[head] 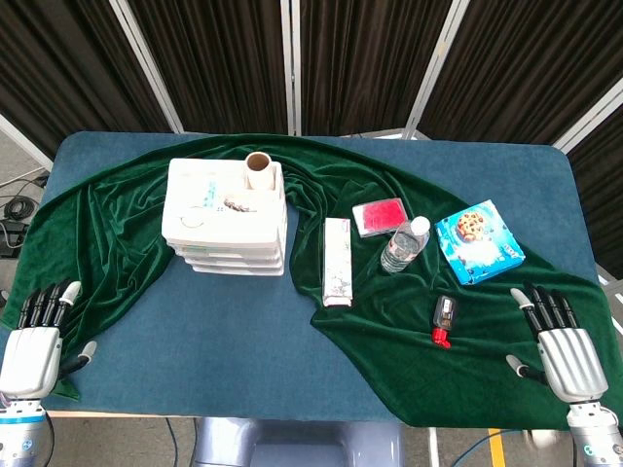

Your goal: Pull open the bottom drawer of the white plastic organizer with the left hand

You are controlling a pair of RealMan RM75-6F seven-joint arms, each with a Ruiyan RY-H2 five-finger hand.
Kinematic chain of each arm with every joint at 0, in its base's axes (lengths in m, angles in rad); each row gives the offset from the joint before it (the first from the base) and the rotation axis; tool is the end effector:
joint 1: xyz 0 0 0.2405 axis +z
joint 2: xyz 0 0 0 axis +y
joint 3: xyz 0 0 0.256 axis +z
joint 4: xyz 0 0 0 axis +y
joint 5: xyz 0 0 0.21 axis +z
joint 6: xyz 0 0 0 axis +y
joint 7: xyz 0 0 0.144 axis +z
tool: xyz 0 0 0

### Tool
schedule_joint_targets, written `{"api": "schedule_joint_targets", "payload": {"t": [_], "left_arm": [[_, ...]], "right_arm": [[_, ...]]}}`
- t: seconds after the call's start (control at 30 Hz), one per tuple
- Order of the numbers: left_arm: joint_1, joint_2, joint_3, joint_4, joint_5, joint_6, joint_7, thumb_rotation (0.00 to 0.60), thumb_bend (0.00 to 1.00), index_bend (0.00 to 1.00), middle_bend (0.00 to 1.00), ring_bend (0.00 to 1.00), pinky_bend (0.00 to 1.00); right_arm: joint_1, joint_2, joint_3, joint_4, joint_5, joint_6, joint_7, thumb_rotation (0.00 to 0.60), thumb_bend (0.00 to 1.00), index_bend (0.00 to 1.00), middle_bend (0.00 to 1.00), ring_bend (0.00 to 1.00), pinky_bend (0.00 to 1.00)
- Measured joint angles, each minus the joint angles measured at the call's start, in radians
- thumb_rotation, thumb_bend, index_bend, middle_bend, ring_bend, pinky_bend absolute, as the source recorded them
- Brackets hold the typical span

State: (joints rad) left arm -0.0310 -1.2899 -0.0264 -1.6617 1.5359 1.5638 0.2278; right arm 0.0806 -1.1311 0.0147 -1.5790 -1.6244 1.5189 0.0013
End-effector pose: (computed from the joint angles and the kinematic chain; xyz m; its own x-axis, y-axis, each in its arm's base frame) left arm -0.2849 0.1583 0.1089 0.4048 -0.0240 0.9141 0.9144 0.0077 -0.4048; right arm -0.3019 -0.1716 0.1506 0.4209 -0.0033 0.9071 -0.9000 -0.1265 0.4172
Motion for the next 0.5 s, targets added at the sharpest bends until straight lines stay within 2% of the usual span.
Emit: {"api": "schedule_joint_targets", "payload": {"t": [0.5], "left_arm": [[-0.007, -0.004, -0.005, 0.005, -0.012, -0.014, -0.001, 0.6, 0.26, 0.0, 0.0, 0.0, 0.0]], "right_arm": [[0.003, -0.001, 0.004, -0.002, 0.007, -0.007, -0.002, 0.6, 0.04, 0.0, 0.0, 0.0, 0.0]]}}
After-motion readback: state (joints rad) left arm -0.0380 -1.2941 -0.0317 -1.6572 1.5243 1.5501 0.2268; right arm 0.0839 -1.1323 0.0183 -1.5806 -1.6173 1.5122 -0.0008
